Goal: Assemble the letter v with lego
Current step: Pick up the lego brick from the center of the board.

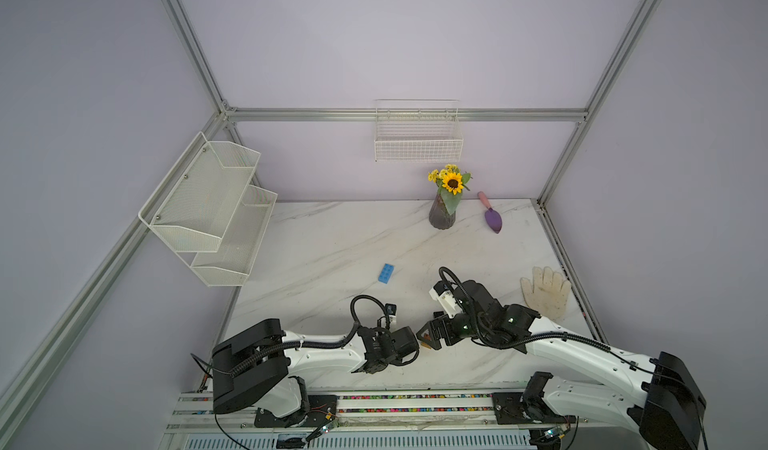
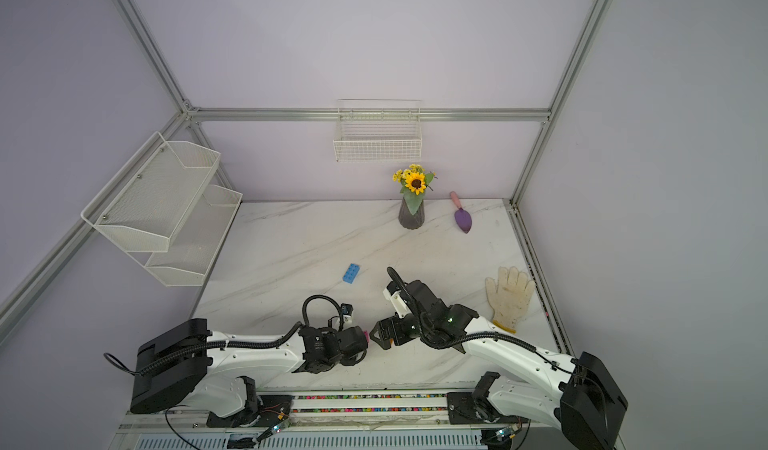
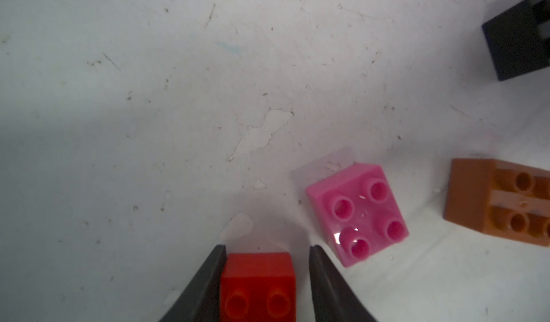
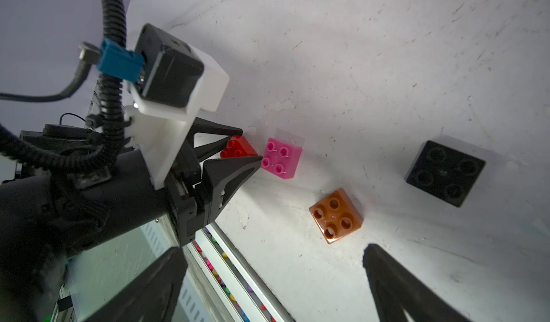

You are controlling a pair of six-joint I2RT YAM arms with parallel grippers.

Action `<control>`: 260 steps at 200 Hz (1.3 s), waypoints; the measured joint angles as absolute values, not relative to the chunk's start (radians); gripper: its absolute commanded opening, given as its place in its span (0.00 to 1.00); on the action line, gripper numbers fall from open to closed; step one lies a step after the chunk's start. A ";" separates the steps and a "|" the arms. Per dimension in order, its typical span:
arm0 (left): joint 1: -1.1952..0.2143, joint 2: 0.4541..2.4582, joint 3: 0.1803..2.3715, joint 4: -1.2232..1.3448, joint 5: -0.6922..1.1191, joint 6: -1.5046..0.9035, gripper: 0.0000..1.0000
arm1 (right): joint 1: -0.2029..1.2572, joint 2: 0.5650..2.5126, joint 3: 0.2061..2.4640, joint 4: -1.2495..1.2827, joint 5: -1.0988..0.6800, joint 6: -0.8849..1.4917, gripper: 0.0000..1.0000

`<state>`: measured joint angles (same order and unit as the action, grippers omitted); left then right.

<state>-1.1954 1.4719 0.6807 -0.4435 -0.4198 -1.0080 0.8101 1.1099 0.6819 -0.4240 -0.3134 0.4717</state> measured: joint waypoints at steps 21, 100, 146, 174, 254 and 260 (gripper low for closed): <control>-1.210 1.472 0.681 -0.454 -0.428 -1.028 0.48 | 0.810 1.109 0.682 -0.424 -0.311 0.476 0.97; -1.232 1.468 0.673 -0.466 -0.449 -1.057 0.43 | 0.810 1.091 0.669 -0.420 -0.312 0.494 0.97; -1.233 1.468 0.672 -0.473 -0.454 -1.061 0.38 | 0.810 1.088 0.657 -0.416 -0.312 0.498 0.97; -1.233 1.468 0.672 -0.477 -0.454 -1.061 0.36 | 0.810 1.088 0.656 -0.415 -0.312 0.501 0.97; -1.234 1.473 0.693 -0.504 -0.439 -1.005 0.26 | 0.810 1.083 0.649 -0.416 -0.293 0.509 0.97; -1.235 1.476 0.704 -0.517 -0.431 -0.988 0.25 | 0.810 1.083 0.649 -0.417 -0.286 0.510 0.97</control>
